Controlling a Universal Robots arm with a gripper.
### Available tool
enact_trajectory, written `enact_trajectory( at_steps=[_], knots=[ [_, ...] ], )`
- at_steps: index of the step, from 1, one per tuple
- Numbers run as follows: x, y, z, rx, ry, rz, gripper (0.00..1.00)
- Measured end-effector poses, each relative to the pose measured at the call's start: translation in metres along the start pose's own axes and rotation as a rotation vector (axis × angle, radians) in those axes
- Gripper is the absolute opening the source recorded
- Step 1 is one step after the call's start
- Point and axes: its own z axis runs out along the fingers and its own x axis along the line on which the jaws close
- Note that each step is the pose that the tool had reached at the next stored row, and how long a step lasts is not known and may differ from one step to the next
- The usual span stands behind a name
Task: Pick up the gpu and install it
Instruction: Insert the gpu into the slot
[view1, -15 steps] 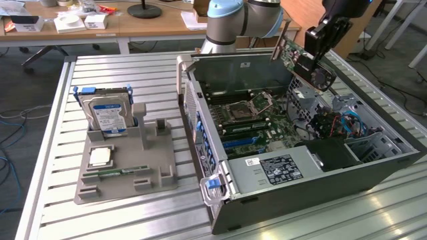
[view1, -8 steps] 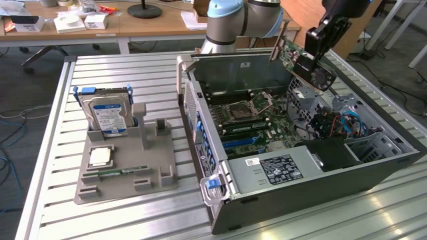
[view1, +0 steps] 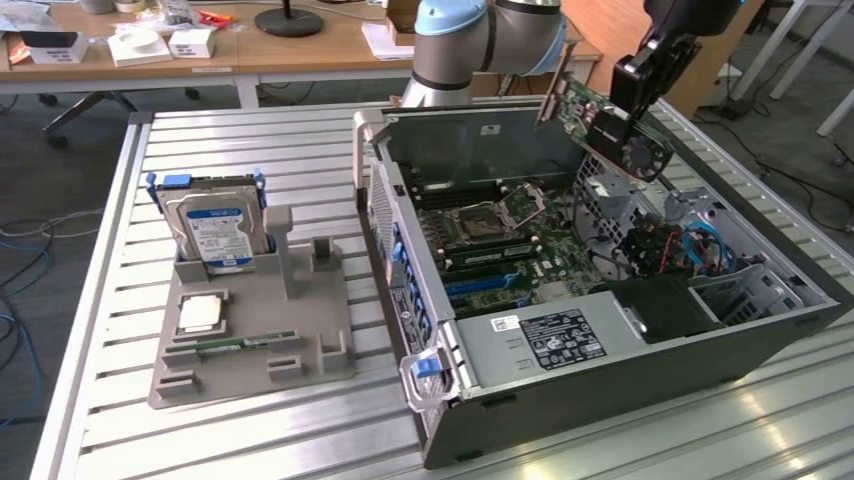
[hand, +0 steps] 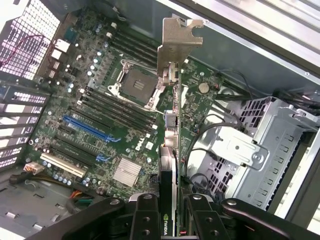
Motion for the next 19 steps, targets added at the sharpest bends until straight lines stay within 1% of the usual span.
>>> enact_trajectory(
  at_steps=[19],
  knots=[
    [0.0002, 0.0001, 0.0001, -0.0016, 0.0035, -0.066, 0.26]
  ],
)
